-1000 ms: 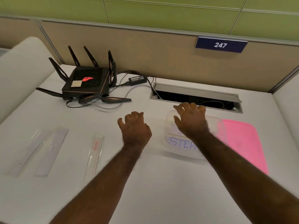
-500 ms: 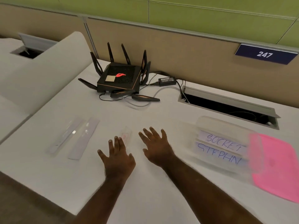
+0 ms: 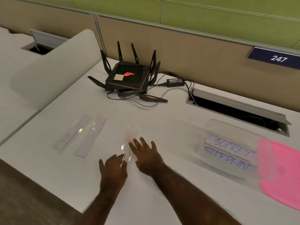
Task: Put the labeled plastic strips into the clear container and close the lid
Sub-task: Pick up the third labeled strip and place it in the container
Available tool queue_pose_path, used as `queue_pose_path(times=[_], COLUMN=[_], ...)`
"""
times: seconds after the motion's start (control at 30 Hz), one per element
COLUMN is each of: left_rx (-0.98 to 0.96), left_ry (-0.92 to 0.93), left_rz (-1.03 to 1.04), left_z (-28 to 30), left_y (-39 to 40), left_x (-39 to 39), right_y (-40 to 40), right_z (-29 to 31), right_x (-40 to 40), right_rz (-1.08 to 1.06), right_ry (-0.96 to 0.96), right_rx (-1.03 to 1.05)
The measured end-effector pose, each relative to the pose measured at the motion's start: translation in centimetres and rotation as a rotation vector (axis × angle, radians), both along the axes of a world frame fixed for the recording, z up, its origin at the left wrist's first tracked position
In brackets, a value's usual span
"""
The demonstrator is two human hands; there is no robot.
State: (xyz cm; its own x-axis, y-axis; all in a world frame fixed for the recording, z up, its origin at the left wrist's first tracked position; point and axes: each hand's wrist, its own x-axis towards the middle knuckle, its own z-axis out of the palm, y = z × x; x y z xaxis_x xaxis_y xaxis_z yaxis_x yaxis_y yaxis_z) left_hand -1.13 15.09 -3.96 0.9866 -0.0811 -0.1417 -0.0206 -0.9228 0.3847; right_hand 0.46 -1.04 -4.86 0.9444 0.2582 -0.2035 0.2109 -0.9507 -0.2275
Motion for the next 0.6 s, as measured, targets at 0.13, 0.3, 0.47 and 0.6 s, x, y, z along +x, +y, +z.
queue_pose_path(times=[0.13, 0.3, 0.47, 0.6], left_rx=[-0.174, -0.434, -0.604, -0.726], left_ry=[0.053, 0.1, 0.306, 0.48], left_rz=[0.066, 0.084, 0.017, -0.075], left_z=[2.0, 6.1, 9.0, 10.4], left_y=[-0.5, -1.1, -1.5, -2.3], left_x=[0.6, 1.8, 3.6, 4.5], right_y=[-0.9, -3.9, -7.9, -11.3], right_z=[1.0, 2.8, 5.1, 6.6], right_x=[0.1, 1.3, 2.8, 2.8], right_rz=[-0.021, -0.021, -0.041, -0.06], right_ry=[-0.056, -0.257, -0.328, -0.366], right_rx=[0.016, 0.067, 0.043, 0.004])
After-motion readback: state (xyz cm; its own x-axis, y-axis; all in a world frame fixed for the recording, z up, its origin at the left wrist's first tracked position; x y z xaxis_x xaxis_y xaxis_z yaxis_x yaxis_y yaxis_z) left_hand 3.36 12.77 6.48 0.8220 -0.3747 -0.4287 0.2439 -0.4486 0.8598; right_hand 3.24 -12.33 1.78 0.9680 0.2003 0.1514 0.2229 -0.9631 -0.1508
